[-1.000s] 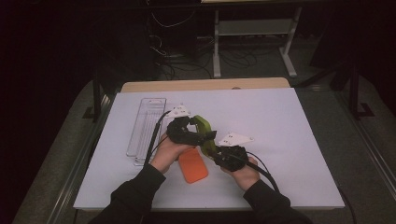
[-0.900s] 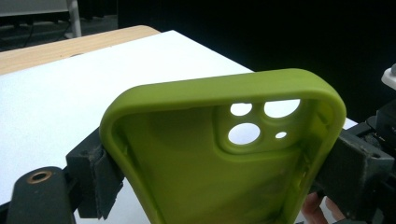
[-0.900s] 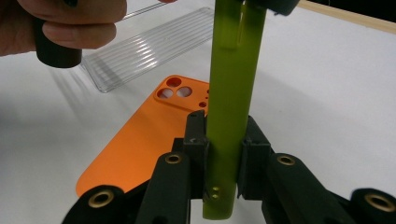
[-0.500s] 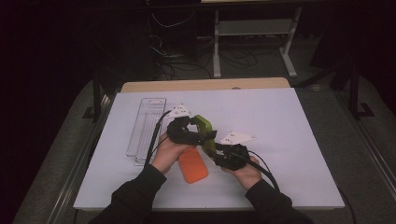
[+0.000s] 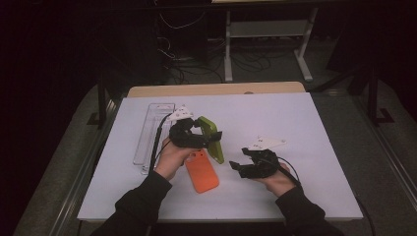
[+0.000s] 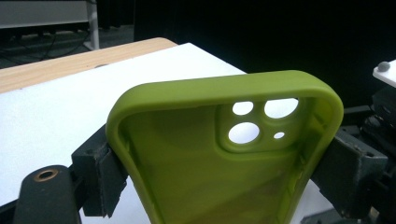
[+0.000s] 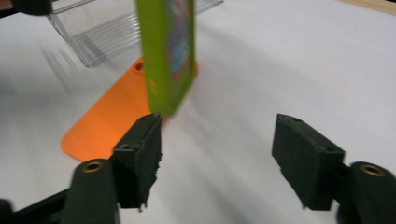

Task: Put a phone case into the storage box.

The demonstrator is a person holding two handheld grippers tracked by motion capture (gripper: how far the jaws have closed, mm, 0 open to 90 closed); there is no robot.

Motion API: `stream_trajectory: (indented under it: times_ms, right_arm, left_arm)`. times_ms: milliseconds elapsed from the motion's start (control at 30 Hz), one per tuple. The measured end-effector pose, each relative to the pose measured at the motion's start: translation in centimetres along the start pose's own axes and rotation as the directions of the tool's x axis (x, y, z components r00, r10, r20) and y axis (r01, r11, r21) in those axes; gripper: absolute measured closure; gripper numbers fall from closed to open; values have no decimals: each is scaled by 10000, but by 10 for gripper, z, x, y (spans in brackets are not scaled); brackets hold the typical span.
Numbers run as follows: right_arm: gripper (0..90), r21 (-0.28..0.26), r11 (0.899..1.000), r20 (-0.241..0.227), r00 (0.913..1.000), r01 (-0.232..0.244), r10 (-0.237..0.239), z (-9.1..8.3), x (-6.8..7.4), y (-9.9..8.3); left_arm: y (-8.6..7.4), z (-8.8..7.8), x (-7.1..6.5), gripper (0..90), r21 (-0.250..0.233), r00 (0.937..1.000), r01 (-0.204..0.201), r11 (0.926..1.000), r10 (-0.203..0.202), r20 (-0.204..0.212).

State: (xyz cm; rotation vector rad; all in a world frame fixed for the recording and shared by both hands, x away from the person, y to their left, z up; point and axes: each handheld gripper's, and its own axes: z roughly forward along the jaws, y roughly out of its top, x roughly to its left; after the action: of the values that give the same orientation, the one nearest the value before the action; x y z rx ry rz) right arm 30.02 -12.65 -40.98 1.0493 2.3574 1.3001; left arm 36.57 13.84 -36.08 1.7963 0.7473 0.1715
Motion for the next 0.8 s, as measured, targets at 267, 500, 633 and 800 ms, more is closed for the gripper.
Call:
stream_trajectory:
  times_ms: [267,500,633,800]
  right_arm:
    - [127,-158,9996,352,9991,225,-219,-19,-16,-19]
    - [12,-188,9993,482,9983,327,-317,-32,-24,-39]
    - [0,-380,9992,781,9969,151,-121,-37,-27,-45]
    - [0,-447,9990,911,9958,19,21,-40,-31,-52]
  left_arm:
    - [5,-2,2,146,21,10000,-20,10000,20,-62]
    - [16,-4,8,147,126,9997,-154,9998,157,-211]
    - [25,-10,15,146,113,9988,-240,9996,244,-425]
    - [36,-22,26,146,22,9954,-485,9988,486,-830]
